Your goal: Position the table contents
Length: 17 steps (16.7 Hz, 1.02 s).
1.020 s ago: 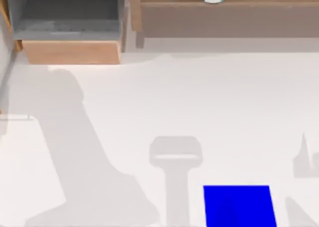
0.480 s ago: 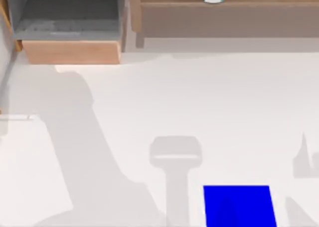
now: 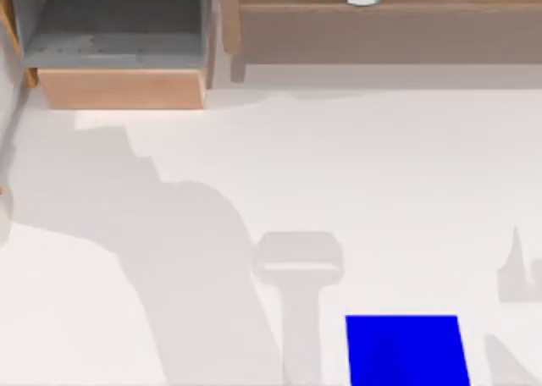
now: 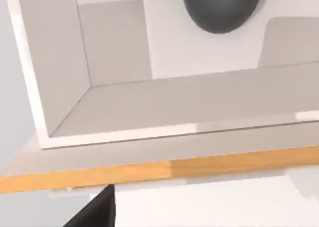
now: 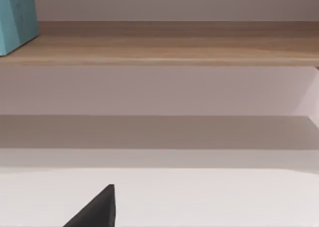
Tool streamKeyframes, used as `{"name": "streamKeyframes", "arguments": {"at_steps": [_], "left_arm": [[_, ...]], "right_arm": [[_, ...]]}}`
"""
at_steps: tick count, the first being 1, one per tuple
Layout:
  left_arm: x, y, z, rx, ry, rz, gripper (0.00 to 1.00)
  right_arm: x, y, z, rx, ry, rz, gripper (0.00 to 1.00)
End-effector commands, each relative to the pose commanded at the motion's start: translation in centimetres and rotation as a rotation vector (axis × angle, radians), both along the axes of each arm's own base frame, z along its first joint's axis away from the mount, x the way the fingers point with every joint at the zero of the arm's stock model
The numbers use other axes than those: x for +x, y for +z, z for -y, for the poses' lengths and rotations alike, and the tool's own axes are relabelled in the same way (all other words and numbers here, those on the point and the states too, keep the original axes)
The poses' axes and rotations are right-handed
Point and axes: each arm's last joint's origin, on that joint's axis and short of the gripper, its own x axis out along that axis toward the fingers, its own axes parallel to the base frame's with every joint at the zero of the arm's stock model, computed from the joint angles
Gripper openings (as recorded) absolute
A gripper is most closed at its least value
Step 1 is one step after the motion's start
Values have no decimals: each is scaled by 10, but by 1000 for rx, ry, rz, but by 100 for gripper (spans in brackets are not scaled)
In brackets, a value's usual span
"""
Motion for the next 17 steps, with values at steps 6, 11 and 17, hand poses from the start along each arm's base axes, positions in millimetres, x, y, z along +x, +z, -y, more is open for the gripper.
{"name": "streamKeyframes", "arguments": {"at_steps": [6, 11, 17], "left_arm": [[23, -24, 9, 5, -1, 13, 100], [73, -123, 16, 0, 5, 4, 100], [86, -161, 20, 0, 1, -1, 100]], "right_arm": [[0, 0, 0, 0, 0, 0, 100], [0, 0, 0, 0, 0, 0, 100], [0, 0, 0, 0, 0, 0, 100]]}}
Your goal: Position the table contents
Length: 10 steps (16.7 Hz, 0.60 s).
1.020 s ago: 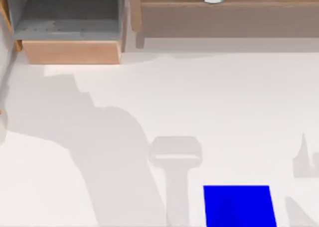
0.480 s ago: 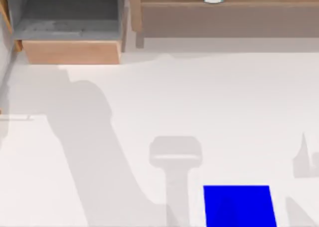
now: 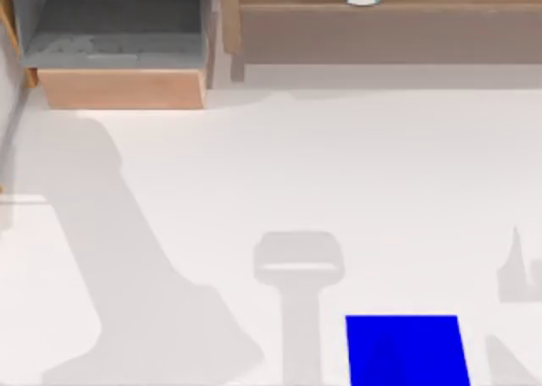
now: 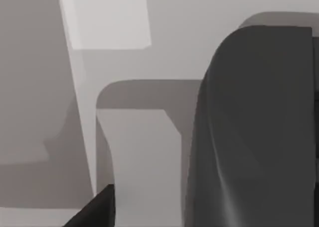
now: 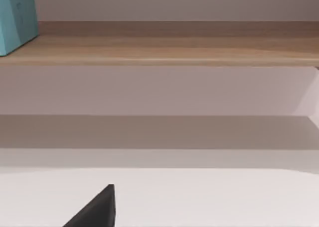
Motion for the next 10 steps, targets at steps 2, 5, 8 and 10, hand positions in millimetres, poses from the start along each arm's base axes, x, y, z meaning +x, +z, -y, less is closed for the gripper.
{"name": "streamKeyframes", "arguments": {"at_steps": [2, 5, 8, 10], "left_arm": [[0, 0, 0, 0, 0, 0, 100], [0, 0, 0, 0, 0, 0, 77], [0, 0, 0, 0, 0, 0, 55], [0, 0, 0, 0, 0, 0, 40]], "right_arm": [[0, 0, 0, 0, 0, 0, 100], [0, 0, 0, 0, 0, 0, 100], [0, 0, 0, 0, 0, 0, 100], [0, 0, 0, 0, 0, 0, 100]]}}
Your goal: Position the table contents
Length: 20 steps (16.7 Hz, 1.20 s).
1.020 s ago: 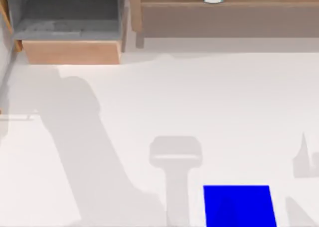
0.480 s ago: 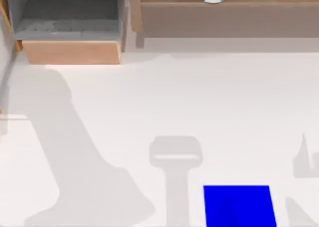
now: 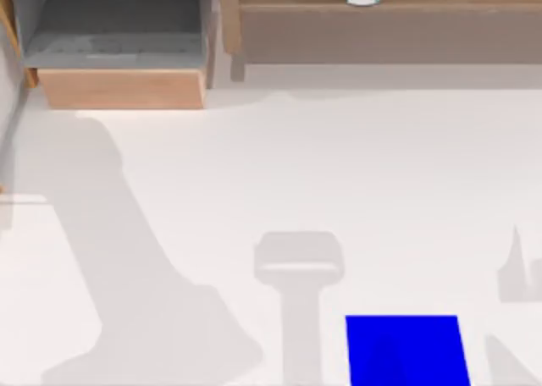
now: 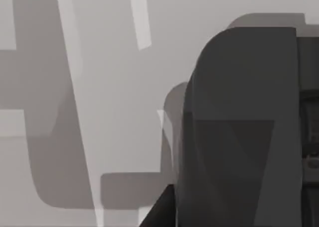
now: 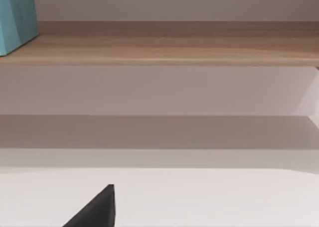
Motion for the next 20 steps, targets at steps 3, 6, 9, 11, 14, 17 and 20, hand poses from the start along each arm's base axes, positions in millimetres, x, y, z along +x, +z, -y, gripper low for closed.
{"name": "streamKeyframes", "arguments": {"at_steps": [3, 6, 9, 11, 14, 17, 20], "left_arm": [[0, 0, 0, 0, 0, 0, 17], [0, 0, 0, 0, 0, 0, 0], [0, 0, 0, 0, 0, 0, 0], [0, 0, 0, 0, 0, 0, 0], [-1, 2, -2, 2, 2, 3, 0], [-3, 14, -3, 4, 27, 14, 0], [-13, 47, -1, 9, 114, 39, 0]], "right_arm": [[0, 0, 0, 0, 0, 0, 100], [0, 0, 0, 0, 0, 0, 100], [0, 0, 0, 0, 0, 0, 100], [0, 0, 0, 0, 0, 0, 100], [0, 0, 0, 0, 0, 0, 100], [0, 0, 0, 0, 0, 0, 100], [0, 0, 0, 0, 0, 0, 100]]}}
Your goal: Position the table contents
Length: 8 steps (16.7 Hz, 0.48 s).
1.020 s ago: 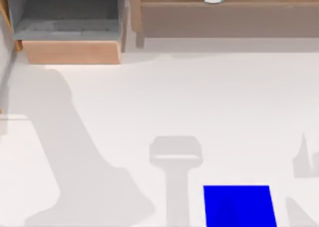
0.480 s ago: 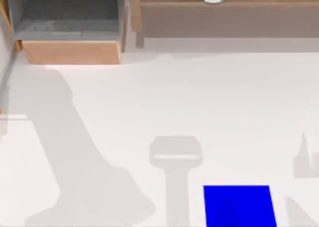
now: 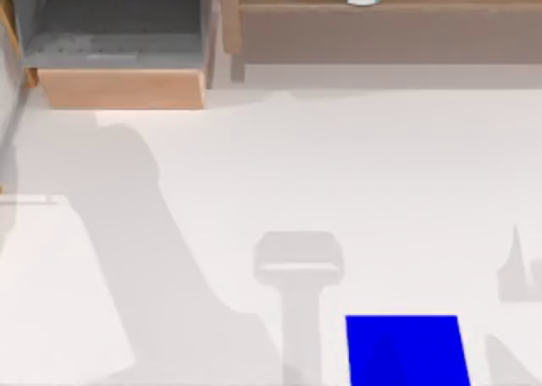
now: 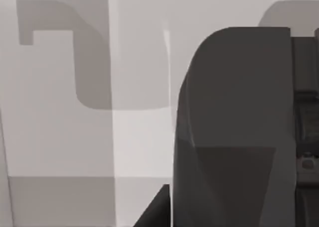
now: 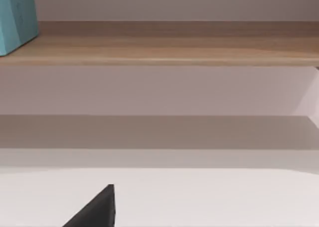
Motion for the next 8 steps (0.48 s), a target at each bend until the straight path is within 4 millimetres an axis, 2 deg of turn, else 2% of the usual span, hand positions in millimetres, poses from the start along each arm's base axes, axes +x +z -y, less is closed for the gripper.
{"name": "streamKeyframes", "arguments": {"at_steps": [2, 4, 6, 8], "left_arm": [[-6, 31, 10, 11, 68, 40, 0], [-12, 65, 31, 21, 128, 98, 0], [-18, 97, 63, 20, 178, 161, 0], [-24, 123, 102, 5, 215, 218, 0]], "right_arm": [[0, 0, 0, 0, 0, 0, 100], [0, 0, 0, 0, 0, 0, 100], [0, 0, 0, 0, 0, 0, 100], [0, 0, 0, 0, 0, 0, 100]]}}
